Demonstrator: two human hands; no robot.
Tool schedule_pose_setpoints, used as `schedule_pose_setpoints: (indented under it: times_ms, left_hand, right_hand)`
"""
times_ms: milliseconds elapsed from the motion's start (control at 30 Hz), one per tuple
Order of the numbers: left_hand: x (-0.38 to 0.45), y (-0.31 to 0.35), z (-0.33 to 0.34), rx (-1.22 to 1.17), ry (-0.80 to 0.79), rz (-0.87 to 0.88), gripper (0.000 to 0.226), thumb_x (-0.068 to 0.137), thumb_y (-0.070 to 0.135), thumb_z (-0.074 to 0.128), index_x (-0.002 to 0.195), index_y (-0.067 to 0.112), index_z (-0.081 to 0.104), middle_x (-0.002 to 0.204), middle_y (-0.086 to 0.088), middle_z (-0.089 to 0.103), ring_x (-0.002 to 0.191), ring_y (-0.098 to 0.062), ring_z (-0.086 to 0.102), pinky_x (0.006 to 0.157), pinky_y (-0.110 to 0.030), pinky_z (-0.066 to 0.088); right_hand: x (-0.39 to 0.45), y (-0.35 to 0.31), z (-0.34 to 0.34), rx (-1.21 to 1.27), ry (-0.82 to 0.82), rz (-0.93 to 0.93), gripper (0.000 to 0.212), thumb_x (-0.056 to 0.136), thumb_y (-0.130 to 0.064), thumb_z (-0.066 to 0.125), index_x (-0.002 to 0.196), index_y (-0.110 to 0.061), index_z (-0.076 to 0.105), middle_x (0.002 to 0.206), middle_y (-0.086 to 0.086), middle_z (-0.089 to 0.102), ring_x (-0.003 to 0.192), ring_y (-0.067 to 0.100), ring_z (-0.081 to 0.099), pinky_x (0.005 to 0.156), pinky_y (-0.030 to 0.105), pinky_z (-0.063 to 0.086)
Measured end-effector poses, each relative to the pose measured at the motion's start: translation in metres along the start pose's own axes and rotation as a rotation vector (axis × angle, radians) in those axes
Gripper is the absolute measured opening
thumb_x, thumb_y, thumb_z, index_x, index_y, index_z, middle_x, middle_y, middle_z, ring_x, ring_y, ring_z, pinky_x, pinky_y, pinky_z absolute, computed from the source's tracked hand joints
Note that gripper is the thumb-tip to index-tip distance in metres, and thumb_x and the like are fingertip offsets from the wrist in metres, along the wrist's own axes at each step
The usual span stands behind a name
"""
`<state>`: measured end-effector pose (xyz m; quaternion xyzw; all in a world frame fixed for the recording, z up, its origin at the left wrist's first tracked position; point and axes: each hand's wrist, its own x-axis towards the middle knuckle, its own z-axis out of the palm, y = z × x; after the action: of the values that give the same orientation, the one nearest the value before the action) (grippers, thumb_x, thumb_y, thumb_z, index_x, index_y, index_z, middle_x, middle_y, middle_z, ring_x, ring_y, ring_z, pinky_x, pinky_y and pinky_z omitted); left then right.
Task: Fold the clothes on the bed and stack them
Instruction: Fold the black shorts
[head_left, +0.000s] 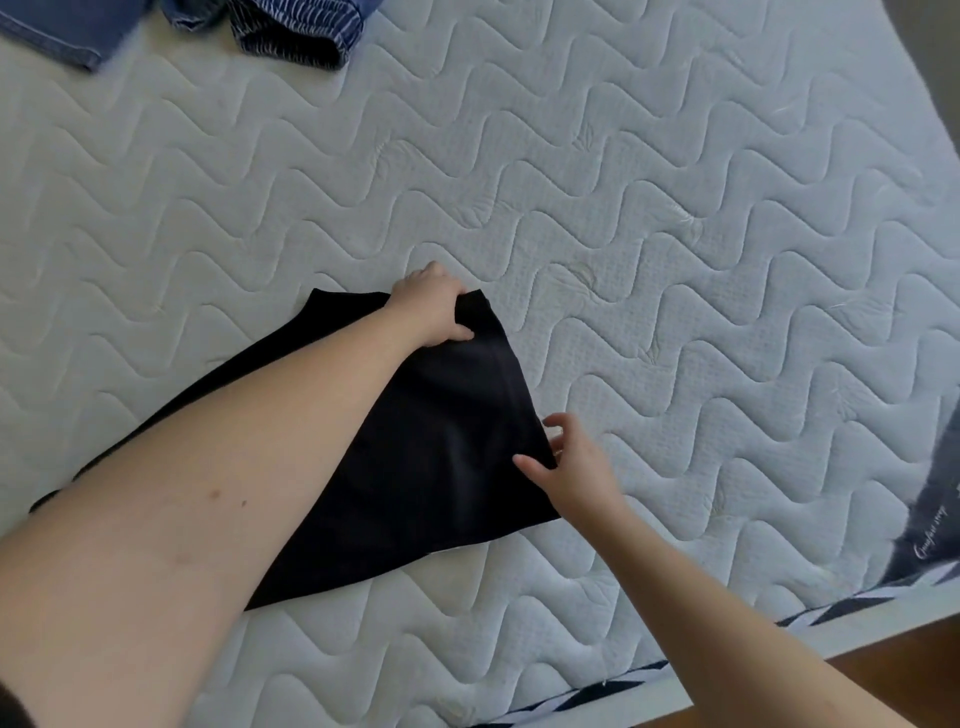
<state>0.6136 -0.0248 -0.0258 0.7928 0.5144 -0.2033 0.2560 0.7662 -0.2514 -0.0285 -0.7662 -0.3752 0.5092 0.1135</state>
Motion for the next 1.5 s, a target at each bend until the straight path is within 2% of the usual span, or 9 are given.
schedule_pose_setpoints:
  times_ms: [133, 267, 433, 700, 800, 1000, 1100, 1300, 1500]
  left_hand:
    - [0.001, 0.002, -0.013, 0.075, -0.126, 0.119, 0.037, 0.083, 0.057, 0.065, 0.103, 0.026, 0.065, 0.098, 0.003, 0.059, 0.1, -0.022, 0.055, 0.087, -0.036, 0.038]
    - [0.001, -0.007, -0.013, 0.025, -0.136, 0.107, 0.041, 0.094, 0.055, 0.05, 0.1, 0.018, 0.067, 0.101, -0.002, 0.063, 0.1, -0.025, 0.057, 0.094, -0.04, 0.042]
    - [0.001, -0.011, -0.006, -0.068, -0.002, 0.092, 0.032, 0.096, 0.041, 0.055, 0.11, 0.016, 0.07, 0.116, -0.001, 0.056, 0.112, -0.024, 0.052, 0.099, -0.045, 0.041]
    - [0.004, -0.008, -0.001, -0.324, 0.299, 0.0, 0.029, 0.092, 0.034, 0.062, 0.106, 0.01, 0.071, 0.113, -0.004, 0.057, 0.106, -0.024, 0.055, 0.095, -0.038, 0.044]
    - [0.009, -0.005, 0.0, -0.343, 0.324, -0.021, 0.029, 0.093, 0.033, 0.061, 0.106, 0.008, 0.069, 0.117, -0.004, 0.058, 0.107, -0.025, 0.056, 0.096, -0.038, 0.044]
    - [0.011, 0.003, 0.011, -0.31, 0.295, -0.059, 0.032, 0.097, 0.036, 0.052, 0.112, 0.011, 0.066, 0.123, -0.008, 0.054, 0.113, -0.029, 0.053, 0.096, -0.041, 0.042]
    - [0.013, 0.004, 0.009, -0.233, 0.267, -0.081, 0.039, 0.096, 0.046, 0.048, 0.116, 0.017, 0.065, 0.125, -0.008, 0.054, 0.117, -0.03, 0.051, 0.097, -0.042, 0.04]
    - [0.017, 0.004, 0.0, -0.173, 0.208, -0.127, 0.043, 0.1, 0.051, 0.039, 0.108, 0.016, 0.062, 0.117, -0.01, 0.057, 0.114, -0.032, 0.051, 0.096, -0.044, 0.035]
    - [0.017, -0.002, -0.006, -0.286, 0.231, -0.168, 0.029, 0.096, 0.043, 0.054, 0.11, 0.021, 0.069, 0.112, -0.004, 0.066, 0.112, -0.03, 0.056, 0.097, -0.042, 0.041]
  right_hand:
    - [-0.004, 0.001, 0.001, -0.145, -0.054, 0.016, 0.039, 0.09, -0.048, 0.063, 0.119, -0.025, 0.049, 0.099, -0.008, 0.064, 0.088, 0.015, 0.063, 0.057, 0.022, 0.042]
    - [-0.004, 0.006, -0.004, 0.103, 0.009, 0.17, 0.042, 0.105, -0.039, 0.03, 0.093, -0.013, 0.061, 0.086, 0.004, 0.066, 0.086, 0.027, 0.063, 0.074, 0.038, 0.05]
    - [-0.007, 0.021, -0.01, 0.051, -0.031, 0.128, 0.024, 0.099, -0.031, 0.054, 0.098, -0.014, 0.07, 0.071, -0.002, 0.066, 0.063, 0.012, 0.06, 0.058, 0.026, 0.048]
    - [-0.015, 0.024, -0.017, 0.387, -0.119, 0.226, 0.026, 0.087, -0.031, 0.073, 0.093, -0.006, 0.07, 0.076, 0.007, 0.069, 0.067, 0.014, 0.063, 0.069, 0.028, 0.056]
    - [-0.022, 0.033, -0.021, 0.449, -0.106, 0.244, 0.026, 0.09, -0.029, 0.07, 0.092, -0.004, 0.068, 0.073, 0.001, 0.069, 0.062, 0.007, 0.063, 0.065, 0.025, 0.056]
    - [-0.033, 0.045, -0.014, -0.031, 0.141, 0.166, 0.009, 0.093, -0.027, 0.06, 0.087, -0.023, 0.063, 0.079, -0.01, 0.066, 0.072, 0.007, 0.062, 0.062, 0.03, 0.049]
    - [-0.038, 0.041, -0.008, 0.069, 0.284, 0.128, 0.016, 0.097, -0.04, 0.049, 0.088, -0.029, 0.057, 0.083, -0.012, 0.063, 0.077, 0.005, 0.06, 0.059, 0.027, 0.043]
    - [-0.04, 0.04, 0.009, -0.146, 0.074, 0.076, 0.029, 0.086, -0.05, 0.066, 0.099, -0.025, 0.059, 0.103, -0.011, 0.044, 0.095, 0.008, 0.048, 0.073, 0.023, 0.039]
    - [-0.038, 0.038, 0.001, -0.131, 0.086, 0.124, 0.027, 0.088, -0.039, 0.067, 0.074, -0.023, 0.051, 0.085, -0.006, 0.053, 0.07, 0.009, 0.051, 0.053, 0.022, 0.034]
